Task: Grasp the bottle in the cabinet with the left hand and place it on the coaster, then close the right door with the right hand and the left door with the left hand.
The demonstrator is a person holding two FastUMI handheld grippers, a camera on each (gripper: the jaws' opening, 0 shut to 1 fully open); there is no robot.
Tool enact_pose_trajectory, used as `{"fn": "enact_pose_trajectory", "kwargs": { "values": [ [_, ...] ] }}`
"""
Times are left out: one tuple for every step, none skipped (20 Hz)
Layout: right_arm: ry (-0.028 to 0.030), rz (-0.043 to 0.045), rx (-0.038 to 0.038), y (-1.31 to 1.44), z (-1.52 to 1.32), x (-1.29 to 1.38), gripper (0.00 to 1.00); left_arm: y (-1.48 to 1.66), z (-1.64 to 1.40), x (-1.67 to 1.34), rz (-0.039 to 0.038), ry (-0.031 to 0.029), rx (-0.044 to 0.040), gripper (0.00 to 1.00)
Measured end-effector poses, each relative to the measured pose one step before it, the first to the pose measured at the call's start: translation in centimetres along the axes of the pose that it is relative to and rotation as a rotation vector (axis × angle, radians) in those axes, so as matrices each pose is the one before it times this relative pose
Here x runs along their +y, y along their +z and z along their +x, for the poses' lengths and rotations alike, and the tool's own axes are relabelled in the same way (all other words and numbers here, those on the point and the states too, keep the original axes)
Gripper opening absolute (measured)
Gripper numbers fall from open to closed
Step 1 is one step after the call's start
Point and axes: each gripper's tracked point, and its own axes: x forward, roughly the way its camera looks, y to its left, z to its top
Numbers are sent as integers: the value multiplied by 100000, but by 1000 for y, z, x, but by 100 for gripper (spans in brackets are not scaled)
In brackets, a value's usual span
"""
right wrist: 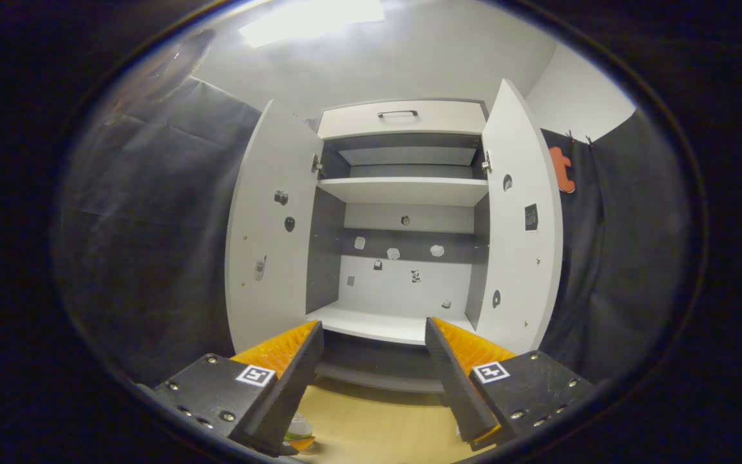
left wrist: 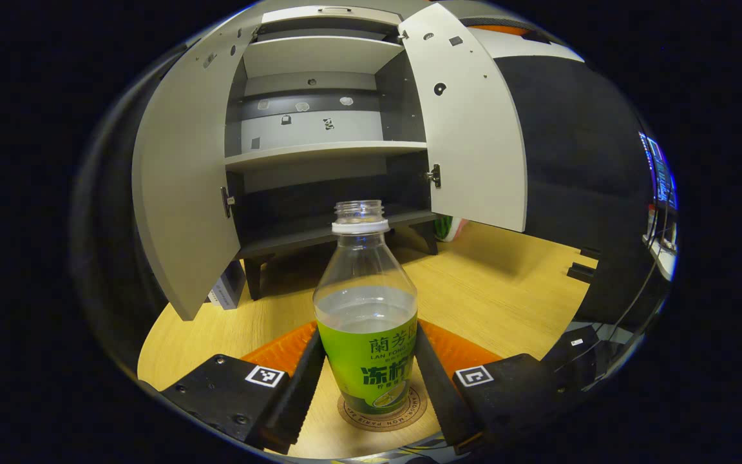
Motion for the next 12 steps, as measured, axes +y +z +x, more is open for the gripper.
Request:
{"fn": "enact_pose_trajectory", "kwargs": {
  "values": [
    [123,-76,219,-136,-6,44,96,-78,40,-148,-210,-801,447,82],
    [325,-183,203,-158,-147,129,96,48,-46,13,-49,-2,-22,82],
    [95,-268,134,-87,-129,-81,94,36,-16,140,485,86,626,82],
    [-106,-304,40,36,-111,-138,94,145,-7,-12,702,-325,157,82],
    [-205,-243,120,-71,-105,-155,94,144,-53,55,569,-238,594,82],
    [-567,73,-209,89,-125,-239,96,-102,-181,148,373,-36,1069,82],
    [-394,455,-206,23,-153,-274,94,182,-224,177,209,143,105,82],
    [-676,596,-416,101,-148,-241,96,275,-276,117,411,-56,-64,82],
    [-534,597,-336,-19,-229,-260,96,328,-199,138,565,96,-214,82],
    [-477,431,-46,-92,-197,-231,96,147,-218,168,505,212,-12,82],
    [-669,178,13,-209,-236,-286,96,277,-182,109,236,-83,95,82],
    [-651,370,199,-95,-305,-216,96,246,-276,-18,99,-22,76,82]
  ]
}}
